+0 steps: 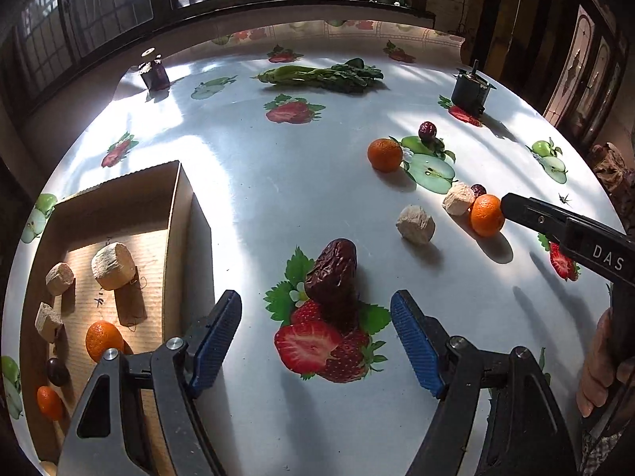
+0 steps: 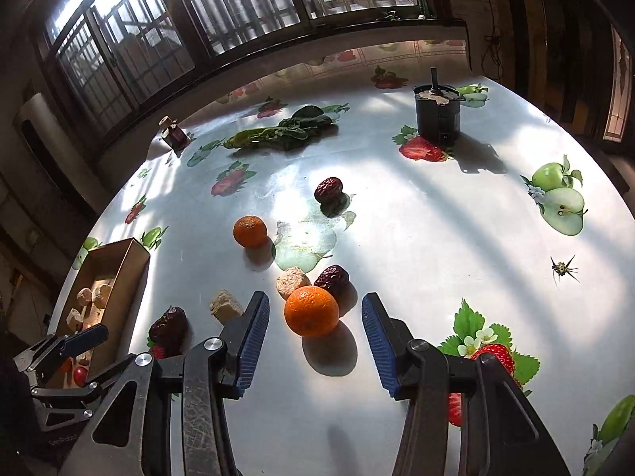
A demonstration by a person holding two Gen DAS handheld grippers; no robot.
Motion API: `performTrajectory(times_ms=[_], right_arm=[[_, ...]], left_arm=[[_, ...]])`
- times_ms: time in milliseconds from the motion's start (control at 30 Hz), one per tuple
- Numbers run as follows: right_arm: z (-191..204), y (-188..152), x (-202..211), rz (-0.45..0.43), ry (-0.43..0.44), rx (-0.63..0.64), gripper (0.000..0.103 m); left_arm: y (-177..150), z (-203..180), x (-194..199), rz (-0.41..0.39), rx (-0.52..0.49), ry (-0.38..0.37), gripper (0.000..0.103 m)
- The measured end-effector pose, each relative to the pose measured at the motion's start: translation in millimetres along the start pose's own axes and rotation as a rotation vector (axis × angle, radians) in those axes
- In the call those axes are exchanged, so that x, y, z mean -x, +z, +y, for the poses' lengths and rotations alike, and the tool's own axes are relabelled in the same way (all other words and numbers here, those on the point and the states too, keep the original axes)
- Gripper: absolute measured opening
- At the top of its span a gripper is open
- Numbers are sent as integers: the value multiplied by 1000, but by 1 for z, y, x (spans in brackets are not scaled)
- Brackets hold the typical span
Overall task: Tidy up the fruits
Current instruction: 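Close the left tool on the dried date while the right tool grasps the orange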
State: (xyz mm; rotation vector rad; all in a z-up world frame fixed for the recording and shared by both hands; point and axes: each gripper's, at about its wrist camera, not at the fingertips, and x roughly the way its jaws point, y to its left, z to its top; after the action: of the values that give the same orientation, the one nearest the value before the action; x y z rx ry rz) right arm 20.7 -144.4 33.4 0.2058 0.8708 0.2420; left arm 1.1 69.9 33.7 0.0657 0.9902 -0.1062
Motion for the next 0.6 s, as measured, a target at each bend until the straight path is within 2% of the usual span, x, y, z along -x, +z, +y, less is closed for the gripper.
performTrajectory(times_ms=[167, 267, 333, 367, 400, 533, 600], right_arm=[[1, -5, -13, 15, -20, 35, 52], [3, -6, -22, 29, -25, 44, 52], [3, -5, -25, 33, -8, 38, 52], [3, -5, -26, 28, -10, 40, 52], [4, -4, -27, 25, -10, 43, 52], [3, -5, -30, 25, -7, 45, 51], [2, -5, -29, 26, 27, 29, 41]], left_arm=[[5, 5, -16, -10, 42, -6, 77], [6, 0, -24, -3, 29, -14, 76], [4, -6, -26, -5, -2, -8, 61], [3, -11, -28, -1, -21, -3, 43], [2, -13, -28, -5, -32, -1, 33], [-1, -17, -25, -27, -30, 10, 31], [-2, -16, -22, -32, -17, 1, 31]])
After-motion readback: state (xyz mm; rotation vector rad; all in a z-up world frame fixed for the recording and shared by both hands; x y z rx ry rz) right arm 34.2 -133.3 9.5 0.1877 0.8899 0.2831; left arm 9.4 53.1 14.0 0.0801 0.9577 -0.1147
